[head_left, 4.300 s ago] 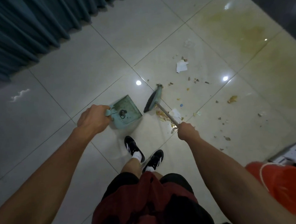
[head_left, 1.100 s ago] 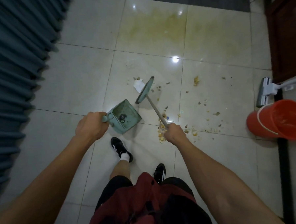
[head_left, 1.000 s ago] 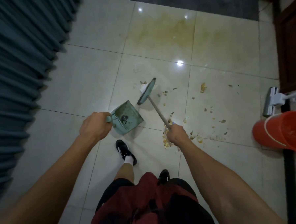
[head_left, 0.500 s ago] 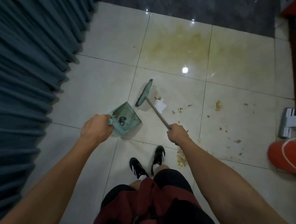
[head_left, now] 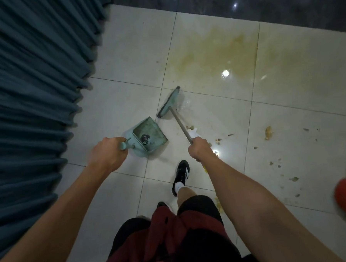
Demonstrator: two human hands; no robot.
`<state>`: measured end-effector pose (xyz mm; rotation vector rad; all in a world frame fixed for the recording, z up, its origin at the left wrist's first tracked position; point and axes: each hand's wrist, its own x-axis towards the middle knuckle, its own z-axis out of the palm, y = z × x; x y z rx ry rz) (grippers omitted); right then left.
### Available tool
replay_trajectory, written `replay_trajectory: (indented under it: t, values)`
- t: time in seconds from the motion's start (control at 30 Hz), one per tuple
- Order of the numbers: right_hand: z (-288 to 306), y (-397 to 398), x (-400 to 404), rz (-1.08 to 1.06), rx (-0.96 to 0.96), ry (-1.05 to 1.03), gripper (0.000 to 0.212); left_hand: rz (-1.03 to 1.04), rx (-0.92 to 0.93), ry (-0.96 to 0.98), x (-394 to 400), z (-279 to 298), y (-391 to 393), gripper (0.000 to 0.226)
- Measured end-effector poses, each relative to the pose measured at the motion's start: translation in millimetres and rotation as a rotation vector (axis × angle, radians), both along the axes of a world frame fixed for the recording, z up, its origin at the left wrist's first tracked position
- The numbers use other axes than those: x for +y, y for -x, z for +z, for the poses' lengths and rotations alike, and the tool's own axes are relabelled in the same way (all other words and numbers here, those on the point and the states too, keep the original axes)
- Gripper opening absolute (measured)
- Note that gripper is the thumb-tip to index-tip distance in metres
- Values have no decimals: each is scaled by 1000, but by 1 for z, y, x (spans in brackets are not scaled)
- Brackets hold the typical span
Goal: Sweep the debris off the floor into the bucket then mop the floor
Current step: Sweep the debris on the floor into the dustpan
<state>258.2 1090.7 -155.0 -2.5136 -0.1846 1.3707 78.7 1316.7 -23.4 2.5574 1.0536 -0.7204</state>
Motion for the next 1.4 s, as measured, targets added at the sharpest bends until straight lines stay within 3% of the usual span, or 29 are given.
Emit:
replay_trajectory:
  t: [0.33, 0.57, 0.73, 1.07, 1.4]
  values:
    - [-8, -42, 40, -1, 93, 42, 35, 0, 27, 44, 33, 1, -56, 9]
    - [-1, 8, 17, -66, 103, 48, 33, -120, 28, 57, 39, -8, -40, 20]
    - [7, 65, -1, -101, 67, 124, 28, -227, 25, 70, 41, -14, -12, 14]
    - [16, 154, -65, -139, -12, 225, 28, -372, 10, 76, 7, -16, 32, 14]
    - [27, 215, -195, -218, -46, 305, 36, -510, 0, 50, -97, -18, 50, 10]
